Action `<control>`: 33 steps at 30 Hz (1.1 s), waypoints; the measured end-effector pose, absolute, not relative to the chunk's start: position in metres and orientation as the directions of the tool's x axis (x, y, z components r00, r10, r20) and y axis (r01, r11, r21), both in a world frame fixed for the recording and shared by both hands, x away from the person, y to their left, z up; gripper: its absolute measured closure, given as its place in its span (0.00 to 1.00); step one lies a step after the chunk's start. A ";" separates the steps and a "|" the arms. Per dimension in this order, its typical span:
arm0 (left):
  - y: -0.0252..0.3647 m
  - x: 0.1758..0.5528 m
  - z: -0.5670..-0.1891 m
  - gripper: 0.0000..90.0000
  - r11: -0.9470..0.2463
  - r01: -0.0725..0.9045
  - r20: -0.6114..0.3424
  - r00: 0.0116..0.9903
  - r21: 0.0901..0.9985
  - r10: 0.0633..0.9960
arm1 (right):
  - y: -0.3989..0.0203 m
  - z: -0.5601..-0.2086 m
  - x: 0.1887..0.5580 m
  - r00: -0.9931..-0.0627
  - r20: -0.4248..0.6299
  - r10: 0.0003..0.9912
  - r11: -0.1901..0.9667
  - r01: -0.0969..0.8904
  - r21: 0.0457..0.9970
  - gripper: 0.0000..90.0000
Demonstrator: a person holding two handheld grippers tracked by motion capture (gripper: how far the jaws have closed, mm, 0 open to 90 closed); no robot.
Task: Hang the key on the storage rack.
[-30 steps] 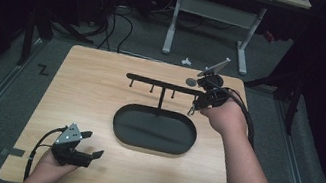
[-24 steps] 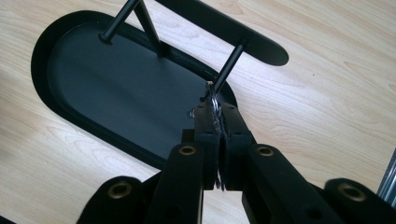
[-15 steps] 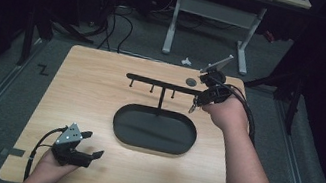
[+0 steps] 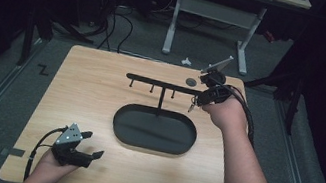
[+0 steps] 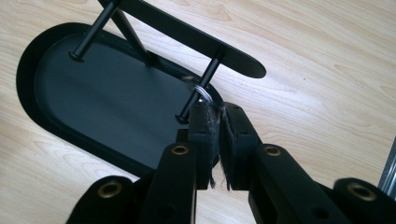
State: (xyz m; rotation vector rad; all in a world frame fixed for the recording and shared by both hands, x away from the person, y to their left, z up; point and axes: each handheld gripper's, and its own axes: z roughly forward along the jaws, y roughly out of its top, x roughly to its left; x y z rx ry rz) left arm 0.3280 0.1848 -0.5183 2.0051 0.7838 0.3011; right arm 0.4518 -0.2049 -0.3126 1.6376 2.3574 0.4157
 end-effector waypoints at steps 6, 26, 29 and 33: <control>0.185 0.328 -0.518 0.19 -0.365 0.408 -0.097 0.766 0.837 0.635 | -0.207 -0.311 0.450 -0.339 -0.034 0.940 0.327 0.867 0.375 0.92; 0.184 0.326 -0.518 0.19 -0.367 0.407 -0.094 0.766 0.837 0.636 | -0.213 -0.318 0.436 -0.333 -0.026 0.943 0.316 0.865 0.390 0.83; 0.184 0.327 -0.519 0.19 -0.367 0.407 -0.095 0.767 0.837 0.635 | -0.215 -0.322 0.433 -0.329 -0.026 0.944 0.313 0.869 0.383 0.81; 0.184 0.327 -0.519 0.19 -0.367 0.407 -0.095 0.767 0.836 0.634 | -0.218 -0.329 0.429 -0.327 -0.014 0.945 0.308 0.872 0.381 0.79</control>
